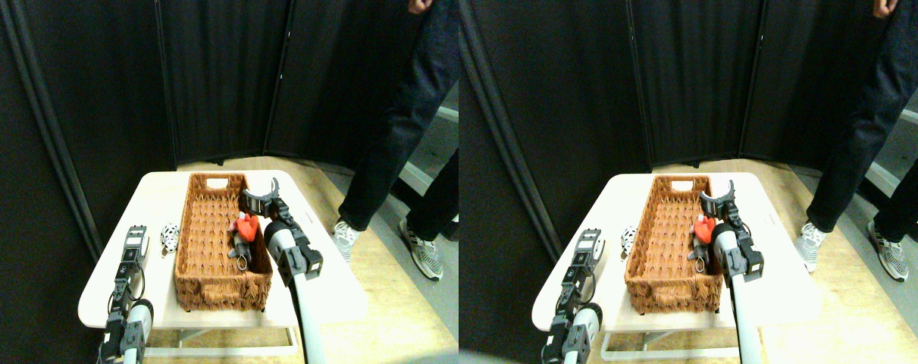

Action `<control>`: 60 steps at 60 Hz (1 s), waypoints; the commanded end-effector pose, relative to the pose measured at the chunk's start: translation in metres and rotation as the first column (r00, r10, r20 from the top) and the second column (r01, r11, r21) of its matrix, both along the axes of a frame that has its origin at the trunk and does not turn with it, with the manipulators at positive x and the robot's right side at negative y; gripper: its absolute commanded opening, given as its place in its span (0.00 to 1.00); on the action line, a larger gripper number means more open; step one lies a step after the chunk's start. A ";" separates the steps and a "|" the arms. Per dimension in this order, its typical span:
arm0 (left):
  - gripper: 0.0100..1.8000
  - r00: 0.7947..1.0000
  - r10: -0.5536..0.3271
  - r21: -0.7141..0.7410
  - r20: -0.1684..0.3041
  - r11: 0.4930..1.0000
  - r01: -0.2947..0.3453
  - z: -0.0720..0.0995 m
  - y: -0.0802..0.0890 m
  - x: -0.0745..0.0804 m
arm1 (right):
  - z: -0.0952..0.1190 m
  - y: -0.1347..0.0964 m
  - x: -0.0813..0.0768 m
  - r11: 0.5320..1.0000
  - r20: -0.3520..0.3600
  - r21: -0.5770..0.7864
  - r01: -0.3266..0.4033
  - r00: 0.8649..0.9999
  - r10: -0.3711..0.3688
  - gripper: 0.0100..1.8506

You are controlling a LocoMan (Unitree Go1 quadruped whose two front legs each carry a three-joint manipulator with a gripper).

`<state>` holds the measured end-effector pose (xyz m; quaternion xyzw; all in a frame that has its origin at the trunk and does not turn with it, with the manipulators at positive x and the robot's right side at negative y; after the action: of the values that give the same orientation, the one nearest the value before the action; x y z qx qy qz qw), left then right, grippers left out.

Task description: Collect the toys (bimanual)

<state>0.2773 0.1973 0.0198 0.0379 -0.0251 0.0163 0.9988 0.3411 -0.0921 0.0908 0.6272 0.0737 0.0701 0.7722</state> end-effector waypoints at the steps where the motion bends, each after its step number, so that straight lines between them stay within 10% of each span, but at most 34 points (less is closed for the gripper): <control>1: 0.12 0.999 -0.014 0.004 0.049 1.000 0.014 0.015 -0.005 0.003 | 0.010 -0.020 0.002 0.996 0.084 0.013 0.086 0.993 -0.087 0.41; 15: 0.14 0.995 -0.050 -0.037 0.091 0.998 0.053 0.017 -0.011 0.011 | 0.007 -0.073 -0.001 0.974 0.113 -0.018 0.225 0.969 -0.221 0.46; 39: 0.30 0.979 0.076 -0.290 0.187 0.957 -0.019 0.015 -0.023 0.020 | -0.016 -0.087 -0.008 0.963 0.085 -0.002 0.271 0.959 -0.270 0.40; 51: 0.36 0.975 0.212 -0.727 0.061 0.679 -0.102 0.005 -0.007 0.024 | -0.024 -0.085 -0.007 0.961 0.082 -0.038 0.273 0.960 -0.269 0.38; 60: 0.32 0.970 0.242 -0.820 0.015 0.559 -0.126 -0.002 0.007 0.027 | -0.027 -0.084 -0.005 0.959 0.073 -0.043 0.279 0.959 -0.275 0.38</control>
<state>0.3027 0.2007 0.0204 -0.3893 -0.0686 0.1234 0.9102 0.3328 -0.1789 0.0629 0.6059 -0.0290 -0.0269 0.7945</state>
